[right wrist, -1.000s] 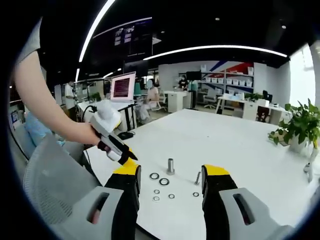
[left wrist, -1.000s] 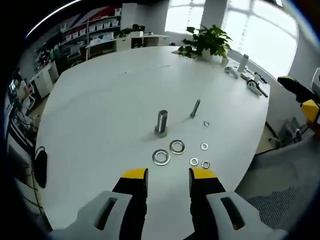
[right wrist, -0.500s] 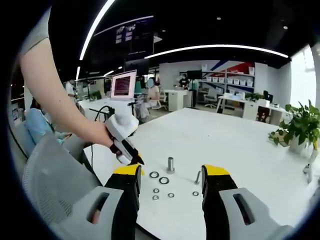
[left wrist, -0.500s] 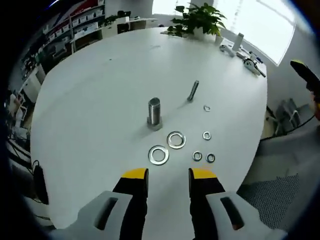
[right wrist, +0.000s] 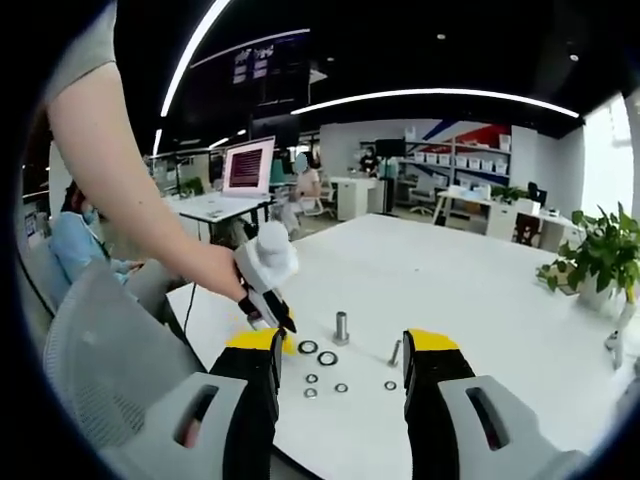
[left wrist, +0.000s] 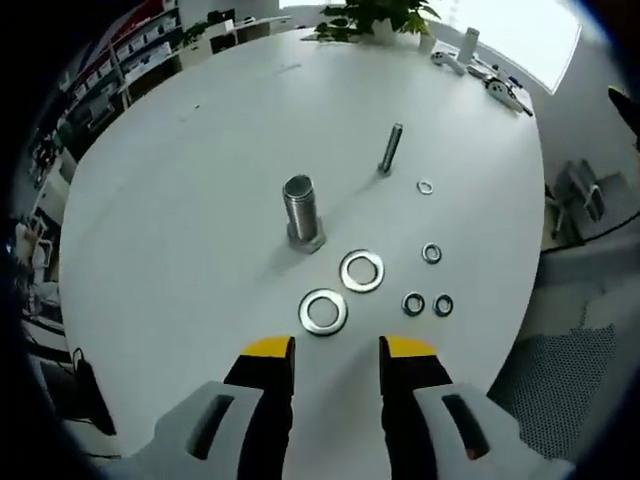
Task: Place the washer onto the threaded stud by aligning its center hole with the stud, sliding it down to the base, and recovering from edge contact or off-axis alignment until the washer reaches the visible bottom stop.
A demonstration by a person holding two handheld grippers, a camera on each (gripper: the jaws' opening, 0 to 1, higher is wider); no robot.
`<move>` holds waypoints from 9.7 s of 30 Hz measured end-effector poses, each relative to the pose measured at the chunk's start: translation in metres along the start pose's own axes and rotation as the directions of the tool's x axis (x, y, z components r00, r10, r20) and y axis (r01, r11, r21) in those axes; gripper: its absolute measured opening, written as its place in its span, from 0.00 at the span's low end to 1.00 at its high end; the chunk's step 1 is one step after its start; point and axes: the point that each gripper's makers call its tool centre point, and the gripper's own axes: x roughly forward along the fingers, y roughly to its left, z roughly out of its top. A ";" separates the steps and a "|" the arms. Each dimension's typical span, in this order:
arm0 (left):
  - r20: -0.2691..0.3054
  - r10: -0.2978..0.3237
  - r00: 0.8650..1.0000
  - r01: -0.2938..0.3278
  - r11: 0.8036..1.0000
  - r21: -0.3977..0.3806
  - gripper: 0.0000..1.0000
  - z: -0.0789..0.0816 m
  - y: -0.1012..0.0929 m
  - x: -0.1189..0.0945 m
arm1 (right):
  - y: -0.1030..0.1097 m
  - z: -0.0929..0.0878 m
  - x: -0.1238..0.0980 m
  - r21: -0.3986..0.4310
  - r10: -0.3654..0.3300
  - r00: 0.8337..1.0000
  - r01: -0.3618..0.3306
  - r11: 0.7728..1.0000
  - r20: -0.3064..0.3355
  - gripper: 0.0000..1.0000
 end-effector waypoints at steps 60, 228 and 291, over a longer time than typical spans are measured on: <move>-0.329 0.005 0.944 0.156 0.874 0.460 0.28 0.008 0.003 0.027 | -0.011 -0.005 -0.001 0.015 -0.046 0.999 0.047 0.999 -0.022 0.49; -0.255 -0.049 0.966 0.153 0.900 0.407 0.25 0.023 -0.003 0.005 | -0.013 -0.010 -0.001 -0.001 -0.055 0.997 0.055 0.998 -0.047 0.48; -0.320 -0.010 0.947 0.195 0.812 0.551 0.23 0.040 -0.025 0.042 | -0.020 -0.010 -0.002 0.033 -0.075 0.996 0.076 0.997 -0.038 0.48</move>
